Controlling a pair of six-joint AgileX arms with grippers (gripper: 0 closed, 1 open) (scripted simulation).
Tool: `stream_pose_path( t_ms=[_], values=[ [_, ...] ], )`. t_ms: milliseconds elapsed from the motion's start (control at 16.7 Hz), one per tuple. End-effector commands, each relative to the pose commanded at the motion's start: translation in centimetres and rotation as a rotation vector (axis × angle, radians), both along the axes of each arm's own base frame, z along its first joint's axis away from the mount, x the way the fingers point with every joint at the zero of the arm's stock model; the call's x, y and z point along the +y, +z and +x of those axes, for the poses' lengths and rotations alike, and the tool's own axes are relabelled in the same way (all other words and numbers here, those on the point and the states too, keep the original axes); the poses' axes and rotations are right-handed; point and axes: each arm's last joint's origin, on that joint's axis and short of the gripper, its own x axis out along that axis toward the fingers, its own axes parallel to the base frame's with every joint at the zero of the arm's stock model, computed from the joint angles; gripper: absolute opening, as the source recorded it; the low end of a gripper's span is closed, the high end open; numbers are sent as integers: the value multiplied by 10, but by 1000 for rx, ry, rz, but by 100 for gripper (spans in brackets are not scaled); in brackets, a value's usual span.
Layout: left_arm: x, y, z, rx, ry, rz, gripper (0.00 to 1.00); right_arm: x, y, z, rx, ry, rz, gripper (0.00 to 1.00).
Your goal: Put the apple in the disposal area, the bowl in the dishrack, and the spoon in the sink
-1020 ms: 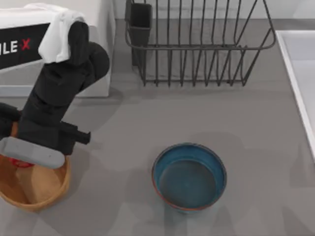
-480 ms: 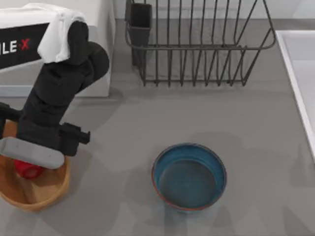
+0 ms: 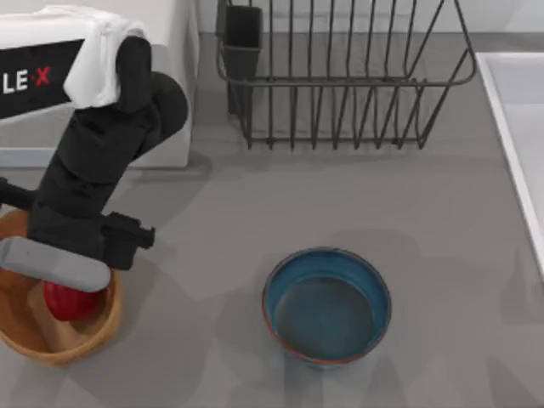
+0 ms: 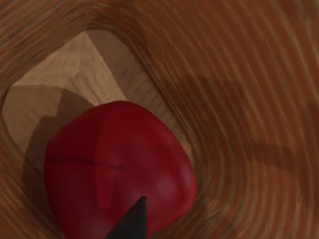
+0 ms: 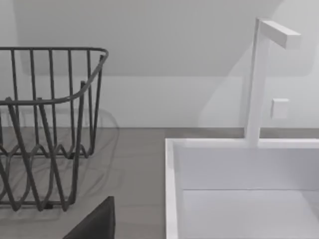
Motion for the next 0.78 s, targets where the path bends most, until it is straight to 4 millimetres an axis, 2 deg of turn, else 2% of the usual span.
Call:
stream_pose_path(
  t_ms=[180, 420, 600, 780],
  values=[
    [2, 1, -3, -36, 33, -16, 100, 0, 0, 0, 0, 0, 0, 100],
    [17, 8, -24, -247, 241, -109, 100, 0, 0, 0, 0, 0, 0, 100],
    [34, 14, -49, -487, 520, -233, 100, 0, 0, 0, 0, 0, 0, 100],
    [54, 18, -80, -752, 904, -410, 100, 0, 0, 0, 0, 0, 0, 100]
  ],
)
